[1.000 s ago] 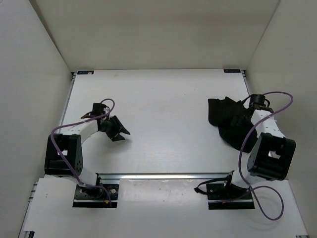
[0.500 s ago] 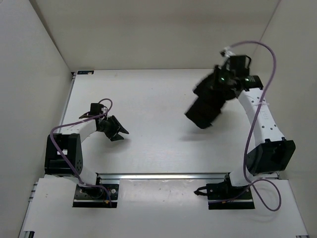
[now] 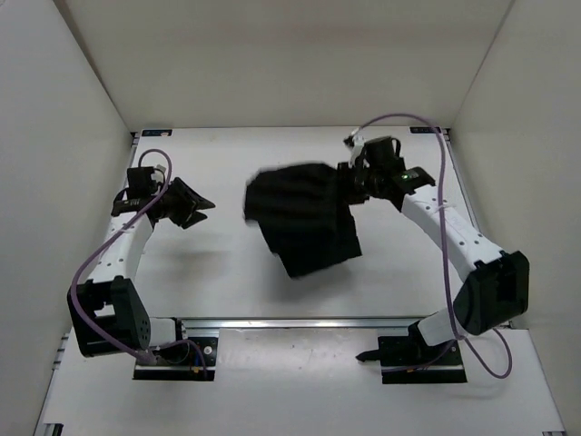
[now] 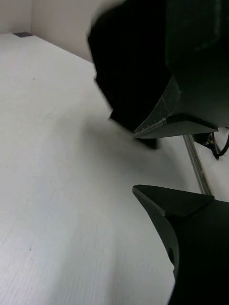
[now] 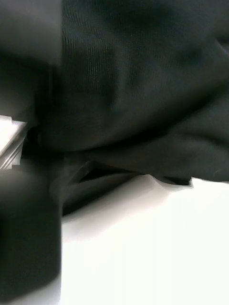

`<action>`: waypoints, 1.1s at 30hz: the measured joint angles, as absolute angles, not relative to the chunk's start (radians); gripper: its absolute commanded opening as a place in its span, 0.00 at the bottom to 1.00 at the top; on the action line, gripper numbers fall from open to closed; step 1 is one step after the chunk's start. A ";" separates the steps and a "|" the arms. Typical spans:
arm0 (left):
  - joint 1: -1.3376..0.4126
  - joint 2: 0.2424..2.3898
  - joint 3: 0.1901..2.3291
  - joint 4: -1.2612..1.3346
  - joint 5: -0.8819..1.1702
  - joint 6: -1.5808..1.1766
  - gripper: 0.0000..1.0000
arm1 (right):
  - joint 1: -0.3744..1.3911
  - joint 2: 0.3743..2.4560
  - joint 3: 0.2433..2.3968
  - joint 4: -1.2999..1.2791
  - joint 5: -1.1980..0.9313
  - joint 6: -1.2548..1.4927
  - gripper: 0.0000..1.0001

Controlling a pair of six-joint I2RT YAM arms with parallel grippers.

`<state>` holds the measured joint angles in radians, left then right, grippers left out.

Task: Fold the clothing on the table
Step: Move the skirt to the center of the board, then flatten the skirt out

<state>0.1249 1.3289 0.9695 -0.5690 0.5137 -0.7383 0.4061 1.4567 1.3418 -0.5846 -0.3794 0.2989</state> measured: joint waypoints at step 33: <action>-0.653 1.713 0.914 -0.440 0.321 -0.933 0.00 | 0.254 1.488 0.801 -0.588 -0.148 0.301 0.03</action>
<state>-0.6529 1.7130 0.9142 -0.4400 0.3210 -0.9329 0.2543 1.4876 0.8009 -0.5884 -0.1478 0.3008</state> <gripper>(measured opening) 0.455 0.415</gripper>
